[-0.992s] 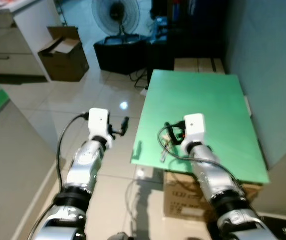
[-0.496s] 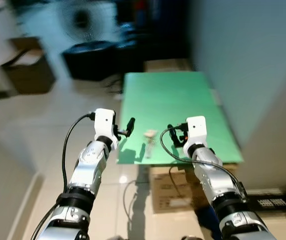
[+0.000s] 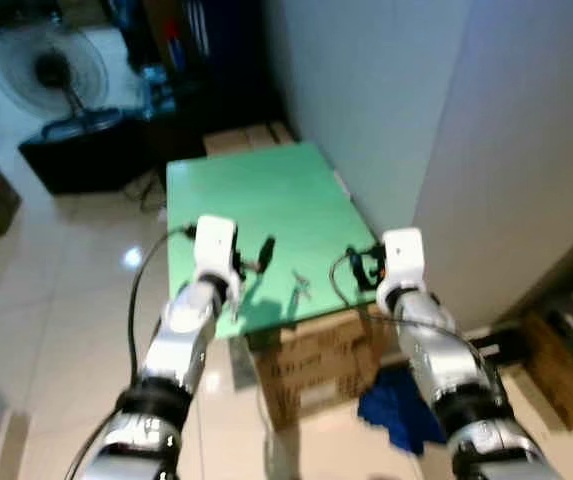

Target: Hang keys on a hook

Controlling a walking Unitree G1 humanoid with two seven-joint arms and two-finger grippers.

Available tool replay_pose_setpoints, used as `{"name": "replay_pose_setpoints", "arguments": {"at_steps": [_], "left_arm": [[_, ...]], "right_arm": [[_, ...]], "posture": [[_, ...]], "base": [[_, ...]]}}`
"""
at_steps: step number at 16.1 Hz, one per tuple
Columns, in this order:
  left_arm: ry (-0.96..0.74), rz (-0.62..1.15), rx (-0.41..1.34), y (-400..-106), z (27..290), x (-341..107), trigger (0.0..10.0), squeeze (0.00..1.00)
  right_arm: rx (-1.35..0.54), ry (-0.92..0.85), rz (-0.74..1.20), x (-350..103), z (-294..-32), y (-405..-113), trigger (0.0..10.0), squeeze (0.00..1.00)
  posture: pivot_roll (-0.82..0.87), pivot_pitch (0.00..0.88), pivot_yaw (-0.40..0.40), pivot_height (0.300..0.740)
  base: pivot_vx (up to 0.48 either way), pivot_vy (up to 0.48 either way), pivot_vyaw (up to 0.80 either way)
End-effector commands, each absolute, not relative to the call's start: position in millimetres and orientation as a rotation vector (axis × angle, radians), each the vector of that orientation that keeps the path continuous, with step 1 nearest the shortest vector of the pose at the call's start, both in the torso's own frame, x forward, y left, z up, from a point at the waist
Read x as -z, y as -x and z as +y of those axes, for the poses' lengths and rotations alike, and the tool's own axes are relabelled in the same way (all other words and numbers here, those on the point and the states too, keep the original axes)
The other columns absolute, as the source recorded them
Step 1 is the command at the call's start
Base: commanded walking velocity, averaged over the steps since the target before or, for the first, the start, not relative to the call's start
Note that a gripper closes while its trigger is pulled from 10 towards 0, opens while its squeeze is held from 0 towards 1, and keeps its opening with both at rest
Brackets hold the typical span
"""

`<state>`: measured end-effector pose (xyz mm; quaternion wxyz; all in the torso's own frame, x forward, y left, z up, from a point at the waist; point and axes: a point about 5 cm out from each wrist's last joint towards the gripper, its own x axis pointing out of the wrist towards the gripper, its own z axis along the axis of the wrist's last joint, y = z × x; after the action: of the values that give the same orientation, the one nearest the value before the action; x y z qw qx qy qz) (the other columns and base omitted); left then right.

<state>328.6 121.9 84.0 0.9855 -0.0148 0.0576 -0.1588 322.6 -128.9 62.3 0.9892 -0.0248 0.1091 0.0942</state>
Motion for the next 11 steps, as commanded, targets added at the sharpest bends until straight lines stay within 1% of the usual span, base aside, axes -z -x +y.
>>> {"name": "replay_pose_setpoints", "arguments": {"at_steps": [1, 6, 8, 11], "left_arm": [[0.013, 0.112, 0.294, -329.9, 130.3, -85.5, 10.0, 0.00], [0.020, 0.118, 0.300, -330.3, 128.2, -85.6, 10.0, 0.00], [0.011, 0.128, 0.267, -331.9, 131.8, -84.8, 10.0, 0.00], [0.012, 0.124, 0.268, -331.7, 132.8, -85.7, 10.0, 0.00]], "right_arm": [[-0.220, 0.053, 0.204, -65.9, -119.0, -324.2, 10.0, 0.00], [-0.218, 0.066, 0.209, -65.1, -122.3, -323.9, 10.0, 0.00], [-0.221, 0.070, 0.211, -64.8, -121.9, -323.9, 10.0, 0.00], [-0.223, 0.072, 0.215, -64.0, -121.0, -323.3, 10.0, 0.00]], "posture": [[-0.09, 0.000, 0.088, 0.740], [-0.10, 0.000, 0.088, 0.740], [-0.10, 0.000, 0.090, 0.740], [-0.10, 0.000, 0.092, 0.740]], "base": [[0.480, 0.000, 0.00], [0.450, 0.000, 0.00], [0.000, 0.000, 0.00], [0.000, 0.000, 0.00]]}}
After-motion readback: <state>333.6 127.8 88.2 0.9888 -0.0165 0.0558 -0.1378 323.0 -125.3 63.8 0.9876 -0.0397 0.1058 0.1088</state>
